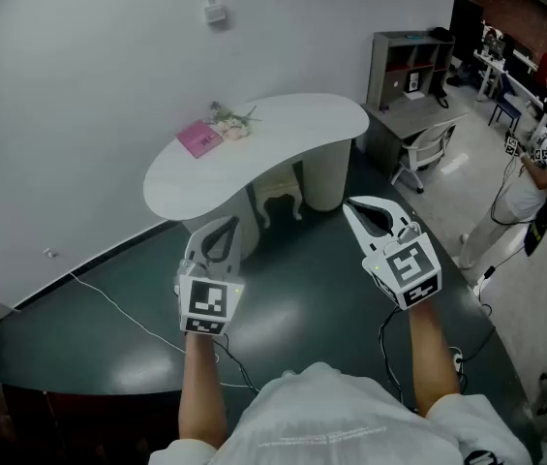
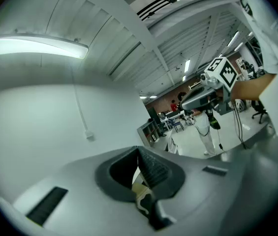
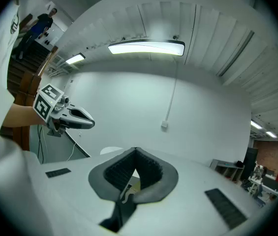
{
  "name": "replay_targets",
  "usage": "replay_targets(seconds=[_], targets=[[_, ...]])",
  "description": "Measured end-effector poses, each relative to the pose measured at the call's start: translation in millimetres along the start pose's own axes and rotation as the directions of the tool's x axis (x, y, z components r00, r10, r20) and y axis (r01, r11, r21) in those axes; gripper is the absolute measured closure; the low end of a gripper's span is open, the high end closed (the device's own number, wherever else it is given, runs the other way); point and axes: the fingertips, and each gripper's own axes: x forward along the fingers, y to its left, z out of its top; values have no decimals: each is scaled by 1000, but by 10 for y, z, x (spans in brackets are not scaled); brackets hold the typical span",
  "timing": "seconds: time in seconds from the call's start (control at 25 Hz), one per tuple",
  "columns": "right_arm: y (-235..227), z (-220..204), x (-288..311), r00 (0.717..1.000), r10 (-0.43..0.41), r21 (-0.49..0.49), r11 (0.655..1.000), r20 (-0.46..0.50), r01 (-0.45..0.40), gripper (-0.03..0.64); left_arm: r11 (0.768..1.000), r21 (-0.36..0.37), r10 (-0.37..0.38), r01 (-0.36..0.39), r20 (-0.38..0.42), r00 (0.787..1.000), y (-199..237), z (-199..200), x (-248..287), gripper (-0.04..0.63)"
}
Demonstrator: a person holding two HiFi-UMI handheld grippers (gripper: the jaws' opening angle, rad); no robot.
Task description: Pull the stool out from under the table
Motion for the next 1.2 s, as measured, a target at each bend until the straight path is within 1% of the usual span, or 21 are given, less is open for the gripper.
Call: replay_targets(seconds=[0.16,0.44,0.76,0.88,1.04,1.2], targets=[[-20,-69,-32,1000,-8,-14,1000,-13,8,603,1000,5,5,-5,-3,1000,-24,16,-41,578],[-118,-139,-146,1000,-19,5,1000,9,19,602,1000,3,16,-16,-19,1000,-113,18,-47,578],[-300,-291,-320,1000,-20,0,1000,18,20,602,1000,7,22,-22,-41,999,-370,70,60,578],[-339,-357,-416,999,-8,1,1000,31,8,601,1000,-4,31,-31,-52,998,-481,73,76,578],[-463,-469,-404,1000,0,7,1000,29,-1,601,1000,-13,25,-26,-64,998,-579,64,222,578],[-653,-544,-342,999,-21,25,999,31,20,602,999,-31,5,-8,-74,997,-606,19,442,578]])
